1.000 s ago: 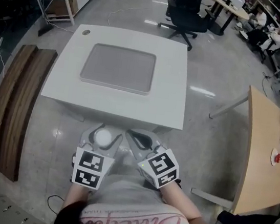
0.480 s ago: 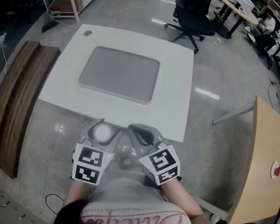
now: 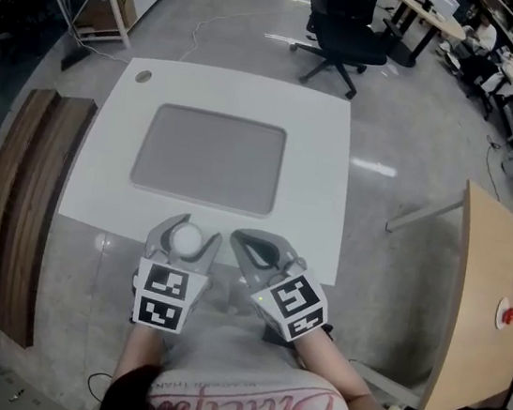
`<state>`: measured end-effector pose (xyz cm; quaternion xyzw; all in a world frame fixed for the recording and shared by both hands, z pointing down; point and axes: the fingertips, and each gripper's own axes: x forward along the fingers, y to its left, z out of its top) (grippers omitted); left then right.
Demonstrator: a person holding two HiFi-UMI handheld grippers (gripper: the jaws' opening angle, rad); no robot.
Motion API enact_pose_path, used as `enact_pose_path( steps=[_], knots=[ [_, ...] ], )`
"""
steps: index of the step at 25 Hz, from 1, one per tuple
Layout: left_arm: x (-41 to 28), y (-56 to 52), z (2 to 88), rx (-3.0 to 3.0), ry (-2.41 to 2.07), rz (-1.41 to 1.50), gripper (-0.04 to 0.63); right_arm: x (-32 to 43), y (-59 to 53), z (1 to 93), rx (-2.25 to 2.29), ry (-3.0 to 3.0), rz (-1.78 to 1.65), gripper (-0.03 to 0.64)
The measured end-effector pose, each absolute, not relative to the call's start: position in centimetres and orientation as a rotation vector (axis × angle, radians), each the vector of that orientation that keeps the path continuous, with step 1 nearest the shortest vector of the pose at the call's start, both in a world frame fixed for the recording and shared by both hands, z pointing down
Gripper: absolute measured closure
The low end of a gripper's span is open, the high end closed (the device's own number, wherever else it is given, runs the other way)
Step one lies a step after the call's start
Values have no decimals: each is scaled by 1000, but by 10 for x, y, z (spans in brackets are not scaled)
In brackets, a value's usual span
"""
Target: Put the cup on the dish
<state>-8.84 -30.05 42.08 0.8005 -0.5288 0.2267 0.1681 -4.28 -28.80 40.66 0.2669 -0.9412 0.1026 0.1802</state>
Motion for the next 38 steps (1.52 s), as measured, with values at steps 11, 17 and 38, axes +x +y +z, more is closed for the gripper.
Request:
enact_pose_path(
  steps=[11, 17, 38],
  knots=[
    [-96, -388, 448, 2366, -1435, 719, 347, -54, -350, 420, 822, -2604, 385, 615],
    [-101, -437, 460, 2407, -1483, 666, 347, -66, -373, 436, 848, -2572, 470, 615],
    [-88, -473, 521, 2418, -1344, 732, 347, -58, -404, 467, 919, -2468, 559, 615]
  ],
)
